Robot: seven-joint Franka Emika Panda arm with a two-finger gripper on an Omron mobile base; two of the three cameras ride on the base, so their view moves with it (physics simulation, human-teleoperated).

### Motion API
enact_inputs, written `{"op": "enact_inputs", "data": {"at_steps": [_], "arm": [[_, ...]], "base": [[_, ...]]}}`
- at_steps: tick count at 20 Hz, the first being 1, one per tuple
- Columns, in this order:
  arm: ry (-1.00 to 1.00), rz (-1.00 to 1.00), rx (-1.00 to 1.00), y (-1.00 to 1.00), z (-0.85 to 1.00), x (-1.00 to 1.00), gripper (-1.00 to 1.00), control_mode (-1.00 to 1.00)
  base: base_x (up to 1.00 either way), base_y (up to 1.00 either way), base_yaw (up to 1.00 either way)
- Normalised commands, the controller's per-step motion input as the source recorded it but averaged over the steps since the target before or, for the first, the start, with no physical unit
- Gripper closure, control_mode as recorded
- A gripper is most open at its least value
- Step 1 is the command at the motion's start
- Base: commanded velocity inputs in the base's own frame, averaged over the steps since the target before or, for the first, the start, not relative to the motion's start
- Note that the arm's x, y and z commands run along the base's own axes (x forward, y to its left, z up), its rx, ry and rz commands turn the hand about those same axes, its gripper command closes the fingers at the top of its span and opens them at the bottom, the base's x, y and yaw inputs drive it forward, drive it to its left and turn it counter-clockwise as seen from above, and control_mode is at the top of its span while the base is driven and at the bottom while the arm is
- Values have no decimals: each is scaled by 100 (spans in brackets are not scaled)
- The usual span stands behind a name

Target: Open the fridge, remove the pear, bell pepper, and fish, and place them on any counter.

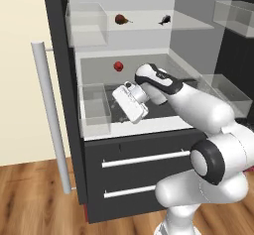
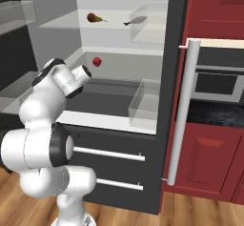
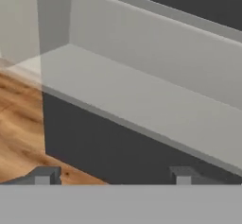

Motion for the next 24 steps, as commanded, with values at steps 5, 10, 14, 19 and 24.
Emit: {"op": "enact_inputs", "data": {"at_steps": [5,10,14,19,24], "arm": [[13,-59,0,-100,37,-3,-100,-100],[40,-69,-6,-71,68,7,-100,-100],[38,-59,-6,-14,66,-1,-100,-100],[27,-35,-1,-54,55,-8,-100,-100],[11,-20,0,-57,17,-18,-100,-100]], "base": [[0,0,0],[0,0,0],[0,0,0],[0,0,0],[0,0,0]]}}
